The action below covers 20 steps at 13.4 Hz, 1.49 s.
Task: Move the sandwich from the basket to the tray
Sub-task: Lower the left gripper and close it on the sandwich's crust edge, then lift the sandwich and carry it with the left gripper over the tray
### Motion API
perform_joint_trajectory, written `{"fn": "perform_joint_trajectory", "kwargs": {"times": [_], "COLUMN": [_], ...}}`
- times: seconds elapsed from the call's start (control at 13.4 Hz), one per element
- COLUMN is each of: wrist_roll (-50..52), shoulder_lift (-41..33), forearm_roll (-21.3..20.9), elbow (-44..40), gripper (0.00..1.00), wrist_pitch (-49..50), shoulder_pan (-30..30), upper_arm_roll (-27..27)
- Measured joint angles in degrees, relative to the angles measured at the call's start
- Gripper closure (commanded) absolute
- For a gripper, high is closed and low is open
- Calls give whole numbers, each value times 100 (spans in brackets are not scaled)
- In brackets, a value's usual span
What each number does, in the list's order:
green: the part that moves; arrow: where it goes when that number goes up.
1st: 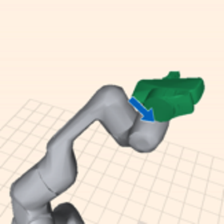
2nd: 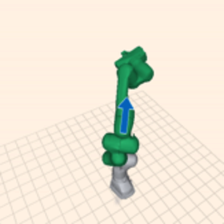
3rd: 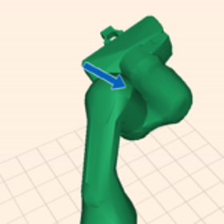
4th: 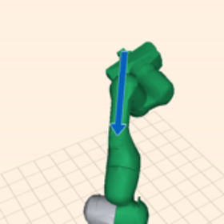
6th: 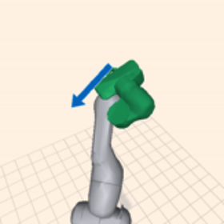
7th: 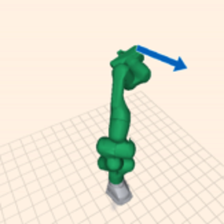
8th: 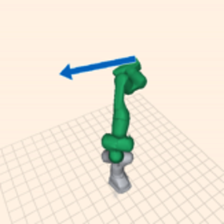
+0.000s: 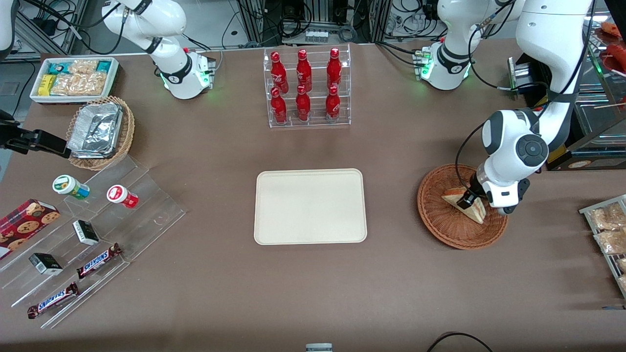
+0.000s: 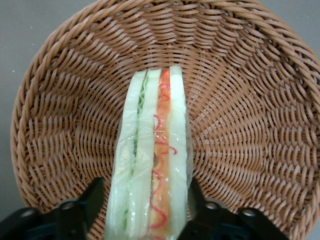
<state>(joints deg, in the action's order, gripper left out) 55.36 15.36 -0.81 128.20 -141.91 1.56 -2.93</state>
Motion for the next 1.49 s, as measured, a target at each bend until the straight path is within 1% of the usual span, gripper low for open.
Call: {"fn": "perform_joint_trajectory", "kwargs": {"times": [0.45,0.52,0.67,0.9,1.12,1.49], "wrist_roll": [27,37,88,110,8,-872], "shoulder_lift": [-76,-110,-180,-241,-235,-93], "forearm_roll": [-40,-177,-496,-595,-626,-633], "elbow": [-111,-252,-733,-1473,-2017,-2590], "gripper": [100,100,100,100,100,100], "wrist_pitch": [129,400,1237,2126,2678,2809], "shoulder_pan": [19,38,181,703,1470,2627], "upper_arm_roll": [-29,-39,-73,-103,-139,-167]}}
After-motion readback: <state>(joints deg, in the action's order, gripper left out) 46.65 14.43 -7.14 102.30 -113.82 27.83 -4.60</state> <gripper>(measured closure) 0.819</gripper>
